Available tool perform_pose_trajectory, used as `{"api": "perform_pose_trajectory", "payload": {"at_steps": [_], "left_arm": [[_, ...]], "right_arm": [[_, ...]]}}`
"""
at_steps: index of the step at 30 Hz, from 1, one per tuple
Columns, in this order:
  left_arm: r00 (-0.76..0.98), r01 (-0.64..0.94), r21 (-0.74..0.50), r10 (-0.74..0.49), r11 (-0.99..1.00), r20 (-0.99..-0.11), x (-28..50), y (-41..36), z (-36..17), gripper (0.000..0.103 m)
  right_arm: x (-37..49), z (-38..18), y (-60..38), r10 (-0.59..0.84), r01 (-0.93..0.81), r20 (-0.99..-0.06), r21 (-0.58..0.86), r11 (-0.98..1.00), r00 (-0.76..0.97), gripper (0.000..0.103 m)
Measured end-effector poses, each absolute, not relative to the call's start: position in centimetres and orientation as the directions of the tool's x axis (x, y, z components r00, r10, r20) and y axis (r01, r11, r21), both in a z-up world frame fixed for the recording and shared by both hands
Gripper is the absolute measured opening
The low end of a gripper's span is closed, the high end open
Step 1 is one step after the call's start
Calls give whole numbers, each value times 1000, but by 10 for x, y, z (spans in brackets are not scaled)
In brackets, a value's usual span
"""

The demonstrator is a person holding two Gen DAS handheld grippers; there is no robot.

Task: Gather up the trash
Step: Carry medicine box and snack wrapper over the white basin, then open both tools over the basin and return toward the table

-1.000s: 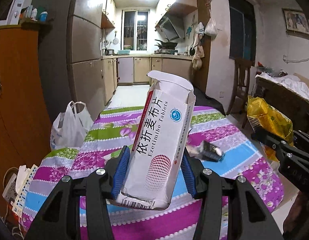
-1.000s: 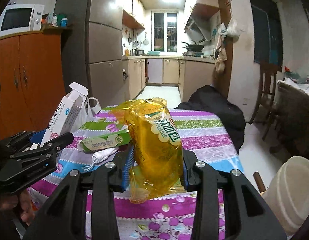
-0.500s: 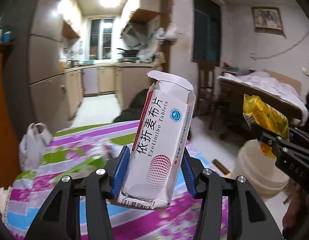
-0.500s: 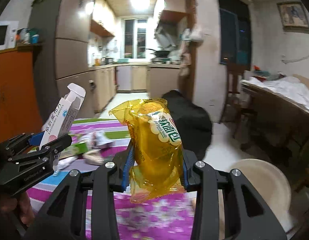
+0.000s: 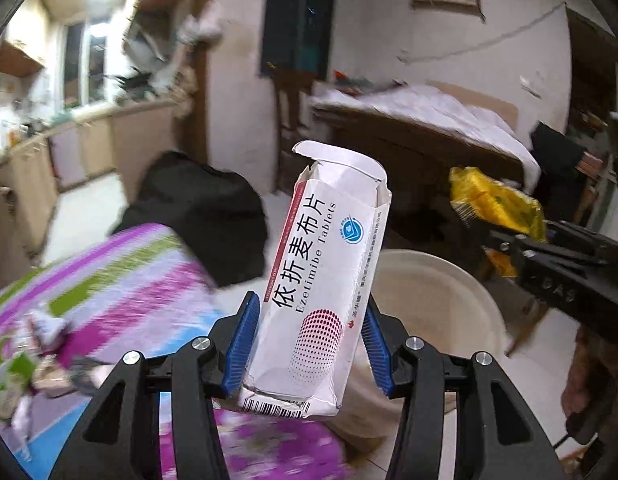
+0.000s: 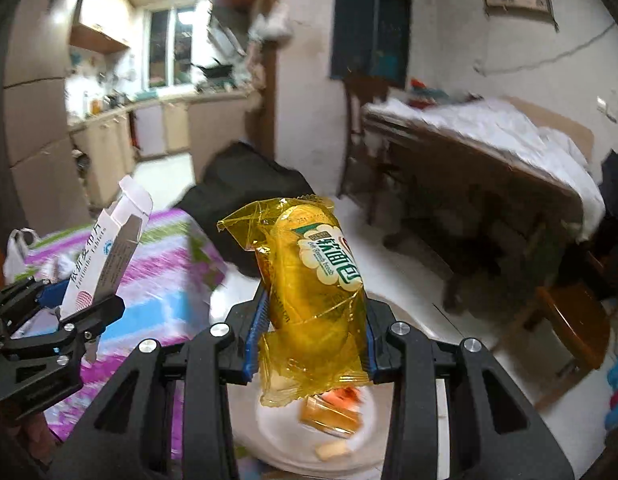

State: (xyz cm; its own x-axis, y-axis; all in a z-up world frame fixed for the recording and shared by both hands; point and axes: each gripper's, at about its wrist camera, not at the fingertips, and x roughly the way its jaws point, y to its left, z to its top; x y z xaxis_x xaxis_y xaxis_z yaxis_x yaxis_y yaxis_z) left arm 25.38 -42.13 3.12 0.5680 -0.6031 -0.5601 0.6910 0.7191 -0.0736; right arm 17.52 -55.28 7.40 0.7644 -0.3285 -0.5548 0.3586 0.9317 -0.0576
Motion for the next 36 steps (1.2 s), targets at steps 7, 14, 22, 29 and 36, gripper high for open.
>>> {"api": "perform_pose_trajectory", "payload": {"at_steps": [7, 14, 22, 29, 36], "left_arm": [[434, 734, -97, -574, 672, -694, 285, -510, -3, 52], [348, 733, -114, -514, 670, -784, 300, -535, -34, 52], [326, 723, -123, -493, 680, -807, 306, -540, -50, 52], [335, 720, -118, -491, 684, -805, 303, -538, -45, 53], [348, 711, -105, -479, 695, -806, 306, -536, -47, 71]], "right_arm": [[194, 29, -601, -298, 391, -708, -34, 920, 640, 36], [197, 0, -627, -247, 404, -784, 6, 915, 570, 36], [197, -2, -635, -229, 406, -802, 18, 914, 551, 36], [196, 0, -639, -229, 406, -795, 24, 913, 561, 37], [192, 3, -644, -234, 416, -779, 39, 908, 582, 48]]}}
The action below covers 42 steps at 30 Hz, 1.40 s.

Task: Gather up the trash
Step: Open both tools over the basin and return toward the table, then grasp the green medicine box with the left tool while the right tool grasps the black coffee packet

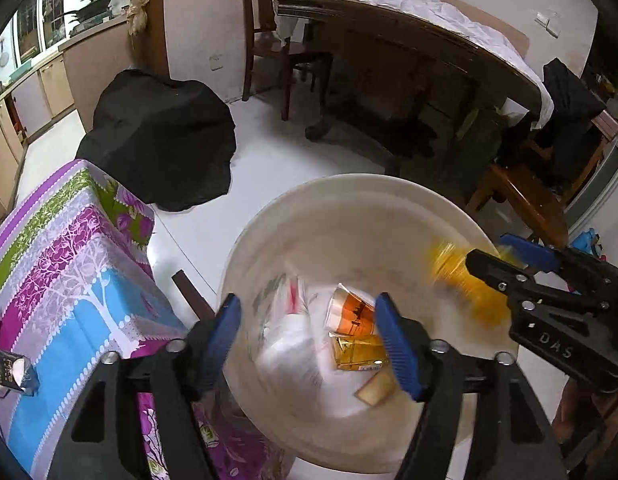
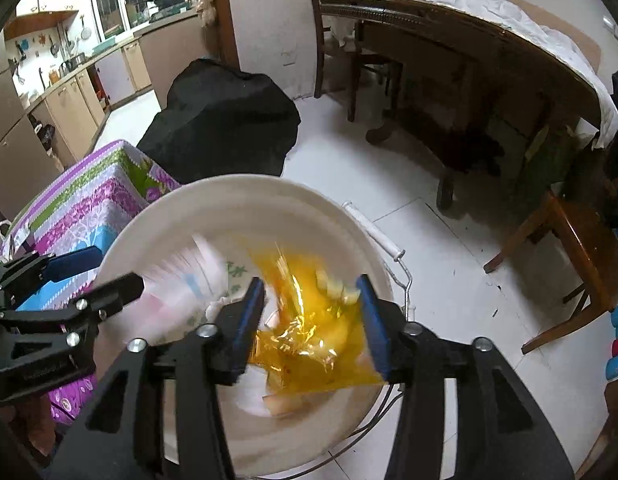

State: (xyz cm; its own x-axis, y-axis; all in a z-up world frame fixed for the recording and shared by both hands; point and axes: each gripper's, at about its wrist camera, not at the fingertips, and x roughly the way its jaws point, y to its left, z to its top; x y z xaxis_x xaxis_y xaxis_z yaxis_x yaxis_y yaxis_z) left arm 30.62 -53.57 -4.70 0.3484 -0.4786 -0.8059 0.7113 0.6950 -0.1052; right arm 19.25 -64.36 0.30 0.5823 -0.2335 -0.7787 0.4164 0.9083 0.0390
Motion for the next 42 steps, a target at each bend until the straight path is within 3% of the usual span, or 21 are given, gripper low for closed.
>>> {"api": "perform_pose_trajectory", "payload": {"at_steps": [17, 19, 21, 23, 28, 38, 42], "left_arm": [[366, 711, -86, -471, 698, -802, 306, -531, -51, 71], [375, 722, -78, -482, 688, -792, 303, -524, -47, 71], [386, 740, -75, -512, 669, -767, 296, -508, -40, 71], [411, 762, -60, -553, 645, -724, 287, -474, -32, 71], [511, 722, -26, -558, 691, -654, 291, -344, -32, 71], [693, 397, 91, -233, 913, -682, 380, -53, -52, 73], [678, 393, 78, -231, 916, -698, 408, -6, -54, 77]], "right_arm": [[186, 12, -639, -248, 412, -754, 33, 911, 608, 48], [174, 27, -625, -243, 381, -694, 48, 923, 677, 49], [155, 42, -604, -232, 335, -610, 59, 940, 758, 56], [134, 52, -576, -200, 279, -526, 74, 957, 827, 71], [106, 46, -512, -74, 131, -437, 104, 986, 896, 77], [139, -10, -419, 168, -84, -531, 178, 980, 830, 80], [151, -15, -391, 204, -132, -548, 168, 977, 811, 80]]}}
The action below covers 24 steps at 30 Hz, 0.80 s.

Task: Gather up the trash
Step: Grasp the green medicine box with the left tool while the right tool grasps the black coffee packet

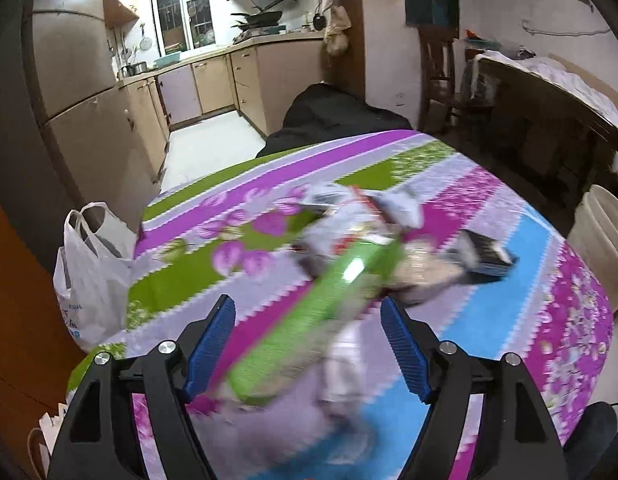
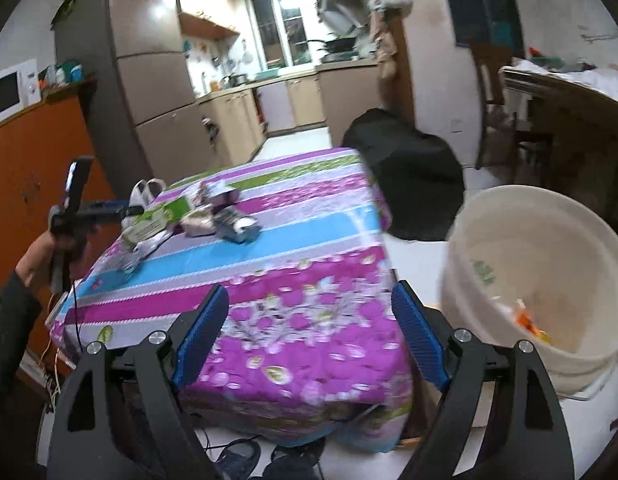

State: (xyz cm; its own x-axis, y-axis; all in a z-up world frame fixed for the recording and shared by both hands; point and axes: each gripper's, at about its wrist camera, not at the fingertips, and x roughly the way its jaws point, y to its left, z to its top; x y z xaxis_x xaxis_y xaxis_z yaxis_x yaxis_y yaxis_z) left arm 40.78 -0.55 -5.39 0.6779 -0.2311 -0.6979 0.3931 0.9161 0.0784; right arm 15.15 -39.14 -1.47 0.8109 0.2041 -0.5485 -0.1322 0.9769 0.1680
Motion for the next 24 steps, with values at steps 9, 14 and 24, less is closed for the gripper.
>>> {"api": "perform_pose_trajectory", "payload": {"at_steps": [9, 14, 24], "left_arm": [[539, 520, 74, -259, 851, -802, 455, -20, -90, 74], [536, 529, 79, -261, 845, -803, 444, -23, -95, 37], [604, 436, -36, -322, 899, -729, 380, 6, -68, 26]], "right_arm": [[171, -22, -354, 233, -200, -604, 123, 972, 762, 80], [191, -23, -337, 272, -264, -619, 107, 959, 736, 80], [301, -32, -293, 393, -472, -691, 85, 878, 606, 69]]}}
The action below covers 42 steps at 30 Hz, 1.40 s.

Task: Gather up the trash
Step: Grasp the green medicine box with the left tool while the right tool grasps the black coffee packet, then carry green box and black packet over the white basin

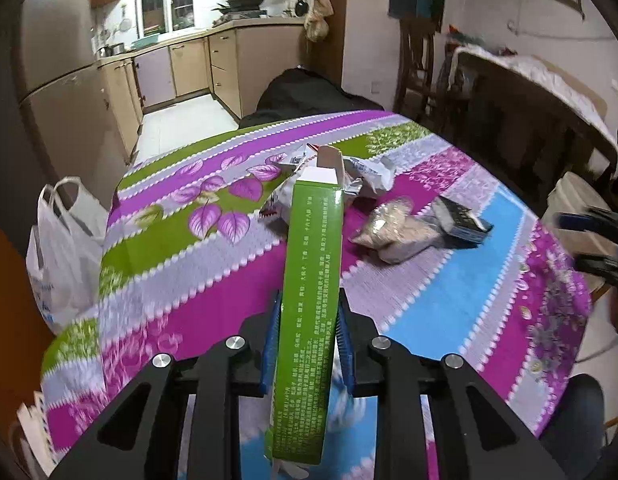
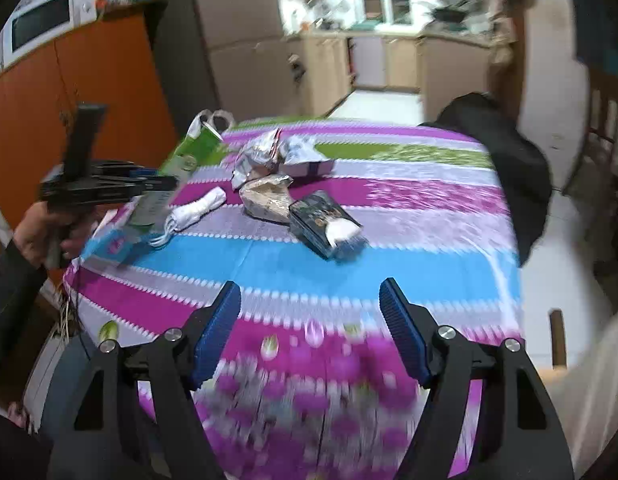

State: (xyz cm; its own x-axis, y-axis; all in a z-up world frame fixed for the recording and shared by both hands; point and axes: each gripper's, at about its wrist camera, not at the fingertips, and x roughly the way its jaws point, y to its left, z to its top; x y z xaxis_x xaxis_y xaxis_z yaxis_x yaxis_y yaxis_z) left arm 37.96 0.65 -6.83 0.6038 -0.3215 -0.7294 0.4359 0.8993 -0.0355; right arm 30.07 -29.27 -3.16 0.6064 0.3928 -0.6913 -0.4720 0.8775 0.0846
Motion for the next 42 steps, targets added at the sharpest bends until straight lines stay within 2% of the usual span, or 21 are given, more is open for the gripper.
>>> {"api": "perform_pose_trajectory", "payload": {"at_steps": [7, 16, 18, 19, 20, 23, 28, 34, 39, 42], "left_arm": [[600, 420, -139, -389, 897, -699, 356, 20, -62, 26], [579, 426, -167, -410, 889, -705, 353, 13, -67, 26], [576, 426, -171, -412, 888, -706, 355, 12, -68, 26], [575, 427, -170, -412, 888, -707, 355, 10, -69, 26], [575, 427, -170, -412, 888, -707, 355, 9, -69, 26], [580, 428, -158, -405, 890, -707, 353, 2, -70, 26], [622, 405, -132, -379, 904, -685, 340, -10, -69, 25], [701, 351, -88, -324, 932, -635, 318, -29, -55, 25], [746, 362, -99, -352, 927, -565, 295, -65, -30, 25], [760, 389, -99, -379, 916, -528, 284, -94, -12, 25]], "right_arm": [[374, -54, -258, 340, -564, -779, -21, 825, 527, 69], [409, -68, -241, 316, -608, -824, -42, 793, 470, 69], [409, -70, -240, 322, -608, -825, -32, 793, 464, 65], [408, -71, -241, 319, -602, -825, -31, 798, 466, 54], [408, -72, -241, 319, -595, -822, -30, 803, 471, 52], [399, -72, -243, 315, -566, -805, -30, 824, 502, 43], [363, -57, -251, 308, -469, -740, -11, 883, 598, 37], [296, -14, -264, 247, -300, -618, 17, 954, 747, 37], [254, 20, -293, 152, -151, -522, 44, 988, 839, 37], [237, 36, -316, 82, -70, -495, 43, 997, 865, 37]]}}
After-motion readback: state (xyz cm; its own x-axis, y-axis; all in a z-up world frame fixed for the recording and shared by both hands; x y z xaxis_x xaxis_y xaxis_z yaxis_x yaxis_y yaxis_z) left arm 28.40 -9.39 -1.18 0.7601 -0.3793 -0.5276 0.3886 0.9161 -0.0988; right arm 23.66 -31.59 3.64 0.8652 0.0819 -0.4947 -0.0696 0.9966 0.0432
